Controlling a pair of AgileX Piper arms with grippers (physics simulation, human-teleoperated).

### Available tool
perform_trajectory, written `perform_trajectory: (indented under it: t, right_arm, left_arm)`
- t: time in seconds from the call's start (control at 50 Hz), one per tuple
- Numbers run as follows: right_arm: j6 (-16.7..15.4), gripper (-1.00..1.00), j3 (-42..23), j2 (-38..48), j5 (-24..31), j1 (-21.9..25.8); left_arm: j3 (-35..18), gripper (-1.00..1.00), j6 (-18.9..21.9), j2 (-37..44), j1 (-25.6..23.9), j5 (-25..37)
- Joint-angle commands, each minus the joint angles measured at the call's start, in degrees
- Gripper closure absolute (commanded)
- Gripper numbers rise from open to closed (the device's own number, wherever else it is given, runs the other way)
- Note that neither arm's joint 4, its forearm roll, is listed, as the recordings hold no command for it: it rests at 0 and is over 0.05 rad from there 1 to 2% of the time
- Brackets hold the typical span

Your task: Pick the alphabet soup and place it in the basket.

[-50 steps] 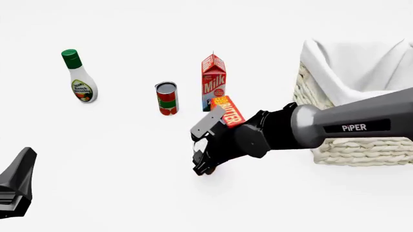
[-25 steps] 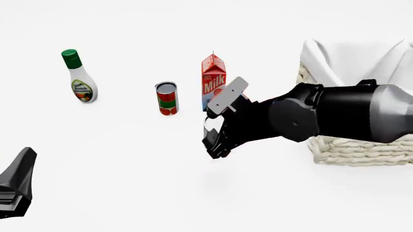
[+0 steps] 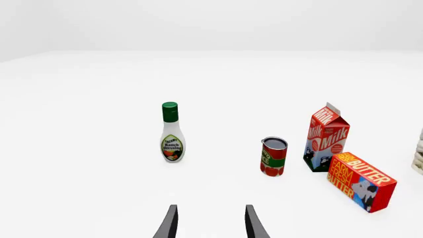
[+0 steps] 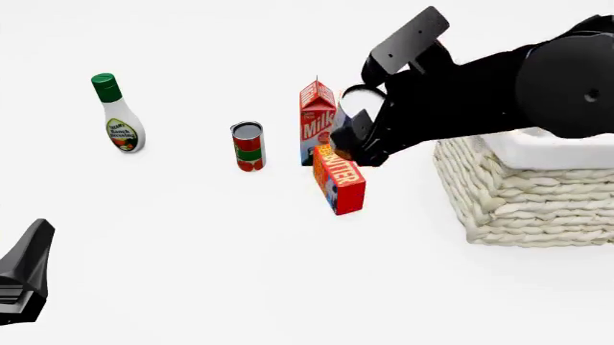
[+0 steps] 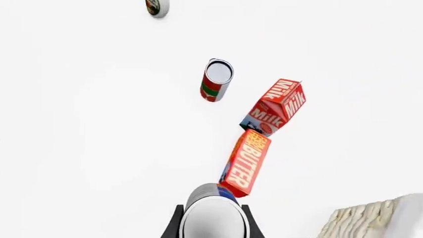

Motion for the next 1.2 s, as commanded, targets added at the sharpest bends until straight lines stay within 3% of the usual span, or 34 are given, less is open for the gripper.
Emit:
perform_trajectory:
  t: [0.02,0.4,0.56,0.94,1.2]
  right_arm:
    - [0.39,1.00,-6.19,-4.30,4.68,-3.06]
    - [-1.22,1.00,-12.75,-5.20,6.17,-12.33]
    - [-2.29,1.00,-16.82,-2.64,6.77,-20.57]
    - [-3.76,1.00,-18.14,-1.70,5.48,-27.18]
    - [-4.26,1.00,-22.23,1.29,5.91,-35.45]
  left_arm:
    - [0.00,-1.00,0.00,0.00,0.00,0.00]
    - [0.00,-1.00,0.00,0.00,0.00,0.00]
    - [0.00,-1.00,0.00,0.00,0.00,0.00]
    - [0.00,-1.00,0.00,0.00,0.00,0.00]
    - [0.00,-1.00,0.00,0.00,0.00,0.00]
